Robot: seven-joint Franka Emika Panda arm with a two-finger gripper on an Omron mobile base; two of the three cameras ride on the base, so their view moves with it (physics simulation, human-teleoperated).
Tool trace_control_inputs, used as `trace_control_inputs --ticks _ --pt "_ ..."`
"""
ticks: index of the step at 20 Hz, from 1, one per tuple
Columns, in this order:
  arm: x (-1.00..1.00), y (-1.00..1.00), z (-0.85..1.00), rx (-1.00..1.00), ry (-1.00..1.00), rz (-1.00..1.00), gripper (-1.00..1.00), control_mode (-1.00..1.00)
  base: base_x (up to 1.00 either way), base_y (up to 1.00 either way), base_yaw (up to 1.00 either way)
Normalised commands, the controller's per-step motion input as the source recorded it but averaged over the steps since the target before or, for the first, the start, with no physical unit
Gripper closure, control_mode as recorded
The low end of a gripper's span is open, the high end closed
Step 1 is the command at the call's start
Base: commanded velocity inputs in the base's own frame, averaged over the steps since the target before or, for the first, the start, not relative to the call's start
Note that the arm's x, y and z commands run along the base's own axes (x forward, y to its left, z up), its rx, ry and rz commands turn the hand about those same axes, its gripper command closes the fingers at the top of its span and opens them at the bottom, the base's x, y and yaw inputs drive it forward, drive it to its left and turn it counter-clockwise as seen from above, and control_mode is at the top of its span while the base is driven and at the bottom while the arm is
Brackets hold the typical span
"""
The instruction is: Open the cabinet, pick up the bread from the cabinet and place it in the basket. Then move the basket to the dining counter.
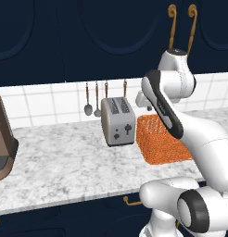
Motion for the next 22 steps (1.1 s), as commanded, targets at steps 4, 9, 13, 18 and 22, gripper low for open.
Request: trace_control_inputs --ticks 4,9,13,18,22 --pt "0.01 -0.22 0.00 0.03 0.00 -0.01 -1.00 -1.00 0.00 0.00 0.00" --pt "0.00 -0.37 0.29 0.12 -0.11 -0.13 -1.00 -1.00 0.00 0.00 0.00" --pt "-0.01 -0.04 0.78 0.07 -0.27 -0.11 -1.00 -1.00 0.00 0.00 0.00" --pt "-0.08 0.00 1.00 0.02 -0.34 -0.08 -1.00 -1.00 0.00 0.00 0.00" --pt "0.00 -0.01 1.00 0.00 -0.29 -0.12 -1.00 -1.00 0.00 0.00 0.00"
